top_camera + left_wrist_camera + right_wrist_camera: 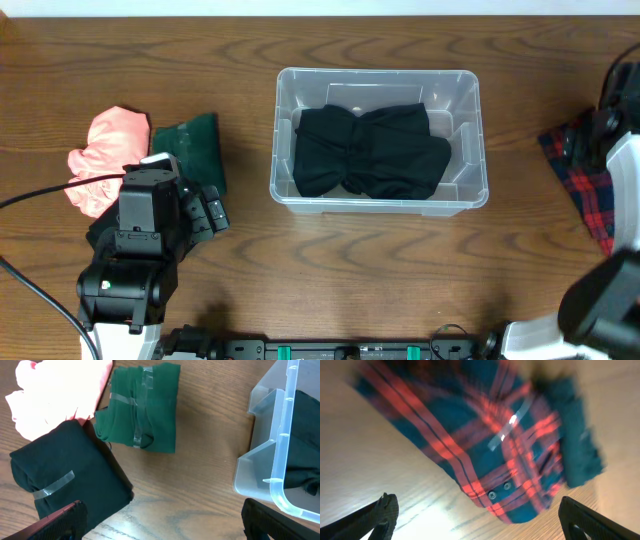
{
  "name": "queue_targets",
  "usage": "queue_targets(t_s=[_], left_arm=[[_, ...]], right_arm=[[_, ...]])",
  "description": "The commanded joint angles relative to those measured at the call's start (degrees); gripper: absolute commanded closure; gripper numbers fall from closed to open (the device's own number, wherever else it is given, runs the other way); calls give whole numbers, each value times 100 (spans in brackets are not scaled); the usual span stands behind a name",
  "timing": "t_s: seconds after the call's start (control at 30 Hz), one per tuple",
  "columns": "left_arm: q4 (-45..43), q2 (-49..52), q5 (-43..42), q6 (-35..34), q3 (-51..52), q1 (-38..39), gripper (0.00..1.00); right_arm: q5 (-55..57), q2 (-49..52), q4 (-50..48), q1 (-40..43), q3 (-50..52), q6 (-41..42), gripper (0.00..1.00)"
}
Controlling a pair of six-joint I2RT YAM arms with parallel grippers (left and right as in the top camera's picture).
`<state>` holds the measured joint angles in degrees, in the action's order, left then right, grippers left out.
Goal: Pack container
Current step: 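Return the right gripper and grasp the red plaid shirt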
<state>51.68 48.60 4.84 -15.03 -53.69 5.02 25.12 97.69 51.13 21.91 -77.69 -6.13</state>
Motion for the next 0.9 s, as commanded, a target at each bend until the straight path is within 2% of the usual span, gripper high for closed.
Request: queue_targets(t_s=[0.0, 0.37, 0.7, 0.77, 0.87], left_arm=[[15, 0, 11, -31, -98, -24, 2], [15, 0, 11, -31, -98, -24, 2], [13, 0, 11, -31, -98, -24, 2], [13, 0, 11, -31, -98, -24, 2], [13, 0, 11, -31, -98, -24, 2]], right_arm=[[-4, 428, -140, 212, 2, -37, 1], [-9, 1777, -750, 485, 2, -273, 1], [-9, 2337, -962, 804, 2, -203, 1], [-146, 2341, -1008, 905, 2, -205, 7], [-431, 2341, -1047, 1036, 2, -208, 35]])
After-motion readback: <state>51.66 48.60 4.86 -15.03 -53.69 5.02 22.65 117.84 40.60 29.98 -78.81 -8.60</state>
